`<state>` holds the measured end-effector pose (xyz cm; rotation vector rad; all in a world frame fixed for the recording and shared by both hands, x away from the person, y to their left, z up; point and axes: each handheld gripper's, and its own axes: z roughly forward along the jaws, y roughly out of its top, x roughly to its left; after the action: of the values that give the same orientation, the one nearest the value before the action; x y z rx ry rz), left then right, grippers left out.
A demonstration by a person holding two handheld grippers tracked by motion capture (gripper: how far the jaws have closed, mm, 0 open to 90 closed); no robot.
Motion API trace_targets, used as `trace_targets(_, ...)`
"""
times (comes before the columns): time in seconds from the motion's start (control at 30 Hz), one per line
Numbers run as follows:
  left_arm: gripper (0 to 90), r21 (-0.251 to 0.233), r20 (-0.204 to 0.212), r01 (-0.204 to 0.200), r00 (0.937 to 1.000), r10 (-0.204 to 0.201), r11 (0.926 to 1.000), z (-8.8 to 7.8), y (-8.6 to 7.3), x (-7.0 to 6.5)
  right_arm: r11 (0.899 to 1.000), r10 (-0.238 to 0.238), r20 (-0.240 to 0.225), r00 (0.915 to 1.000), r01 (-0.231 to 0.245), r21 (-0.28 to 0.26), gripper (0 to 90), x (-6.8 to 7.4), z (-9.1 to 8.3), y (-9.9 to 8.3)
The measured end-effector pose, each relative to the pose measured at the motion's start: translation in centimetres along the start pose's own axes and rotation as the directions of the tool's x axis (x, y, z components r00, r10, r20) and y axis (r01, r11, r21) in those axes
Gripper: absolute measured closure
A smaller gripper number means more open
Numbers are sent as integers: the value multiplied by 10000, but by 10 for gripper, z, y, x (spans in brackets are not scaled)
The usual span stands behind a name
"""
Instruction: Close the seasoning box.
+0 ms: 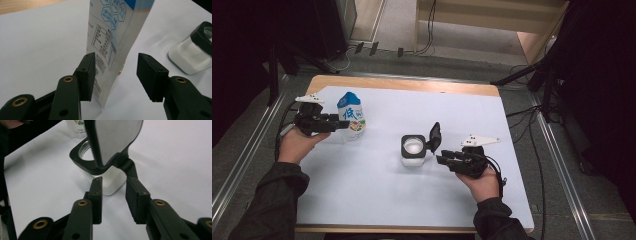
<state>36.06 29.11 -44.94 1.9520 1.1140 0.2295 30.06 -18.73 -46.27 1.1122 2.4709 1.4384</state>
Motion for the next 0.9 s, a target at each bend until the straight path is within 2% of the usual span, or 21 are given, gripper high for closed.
trace_targets(0.1, 471, -274, -26, 59, 10000, -60, 9996, -4, -3, -1, 9999, 146, 150, 9998, -146, -5, 752, -4, 1, 3)
trace_targets(0.33, 424, -401, -108, 80, 9999, -85, 9992, -12, -8, -3, 9991, 375, 435, 9983, -366, -222, 883, -13, 5, 12)
trace_targets(0.47, 417, -192, -78, 45, 10000, -46, 9998, -14, -12, -5, 9960, 783, 363, 9963, -766, -468, 887, -18, 6, 18)
trace_targets(0.6, 412, 16, -203, 209, 9996, -208, 9998, -13, -17, -5, 9957, 732, 332, 9968, -711, -594, 889, -19, 10, 25)
trace_targets(0.8, 412, 210, -243, 201, 9995, -196, 9996, -13, -26, -8, 9958, 616, 110, 9980, -607, -678, 880, -17, 18, 35)
trace_targets(0.9, 409, 273, -240, 238, 9994, -231, 9993, -14, -30, -12, 9962, 613, 189, 9979, -600, -632, 890, -16, 22, 37)
